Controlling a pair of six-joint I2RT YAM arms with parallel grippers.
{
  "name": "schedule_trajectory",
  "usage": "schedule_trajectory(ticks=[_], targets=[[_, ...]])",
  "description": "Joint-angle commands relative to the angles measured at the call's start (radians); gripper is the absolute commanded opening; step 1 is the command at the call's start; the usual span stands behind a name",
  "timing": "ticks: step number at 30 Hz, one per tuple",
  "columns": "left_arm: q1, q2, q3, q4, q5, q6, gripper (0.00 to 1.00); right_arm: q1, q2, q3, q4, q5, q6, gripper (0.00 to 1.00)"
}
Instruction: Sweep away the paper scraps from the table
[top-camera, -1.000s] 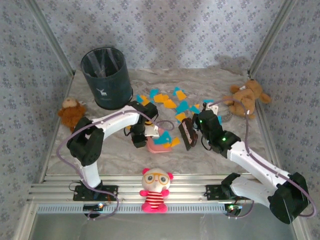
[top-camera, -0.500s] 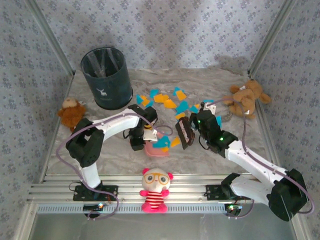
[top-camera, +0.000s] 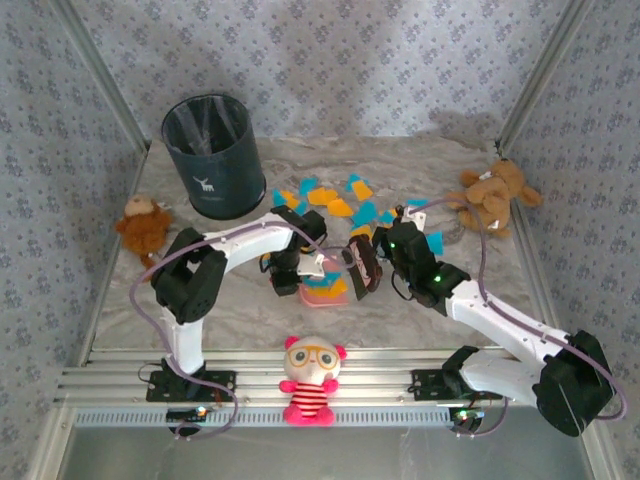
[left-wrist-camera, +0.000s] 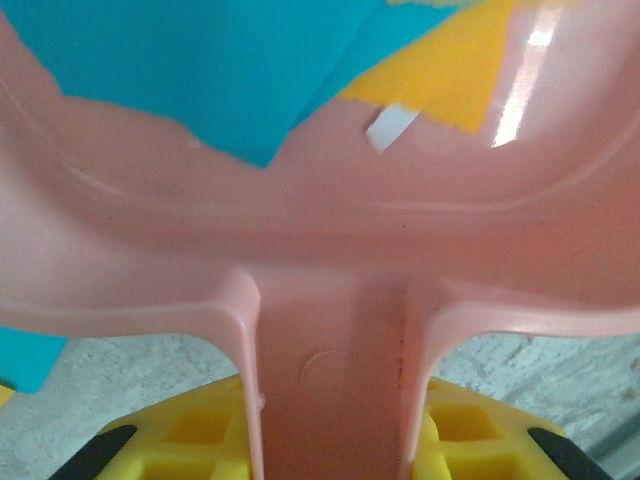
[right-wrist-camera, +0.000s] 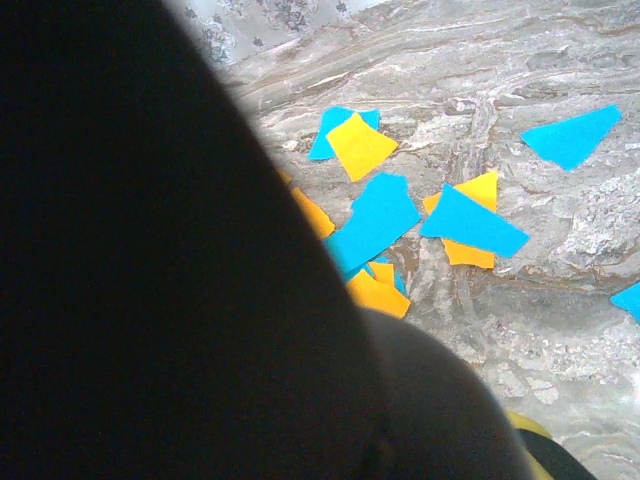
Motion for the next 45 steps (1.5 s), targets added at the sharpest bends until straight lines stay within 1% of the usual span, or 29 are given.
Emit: schedule_trajectory(ticks=[1,9,11,14,19,21,22,23,28,35,45], targets=[[-0.006,0.028,0.033,-0.024,-0.016,-0.044,0.00,0.008,0.006,-0.002,-0.005,0.014,0.022,0.00],[-0.005,0.043,0.060,-0.015,0.001,-0.052,0.00,0.008,-0.021,0.025,-0.012,0.014,0.015,0.00],[-0.004,0.046,0.060,-0.017,0.000,-0.050,0.00,0.008,-0.034,0.030,-0.018,0.032,0.005,0.00],[-0.005,0.045,0.057,-0.016,0.000,-0.050,0.00,0.011,-0.040,0.046,-0.058,0.090,-0.007,0.00],[-0.005,0.041,0.058,-0.012,0.008,-0.055,0.00,0.019,-0.001,0.080,-0.096,0.132,-0.032,0.00],[-0.005,0.040,0.061,-0.009,0.012,-0.054,0.00,0.027,0.025,0.100,-0.110,0.127,-0.032,0.00],[-0.004,0.040,0.062,-0.008,0.011,-0.056,0.00,0.031,0.036,0.105,-0.105,0.115,-0.032,0.00],[-0.005,0.040,0.064,-0.008,0.013,-0.055,0.00,0.033,0.047,0.109,-0.102,0.102,-0.066,0.00],[-0.005,0.042,0.069,0.000,0.022,-0.060,0.00,0.042,0.087,0.132,-0.089,0.039,-0.076,0.00],[-0.001,0.033,0.064,0.028,0.040,-0.071,0.00,0.042,0.097,0.136,-0.037,-0.046,-0.055,0.00],[-0.001,0.020,0.055,0.064,0.046,-0.085,0.00,0.033,0.069,0.127,-0.027,-0.061,-0.049,0.00]])
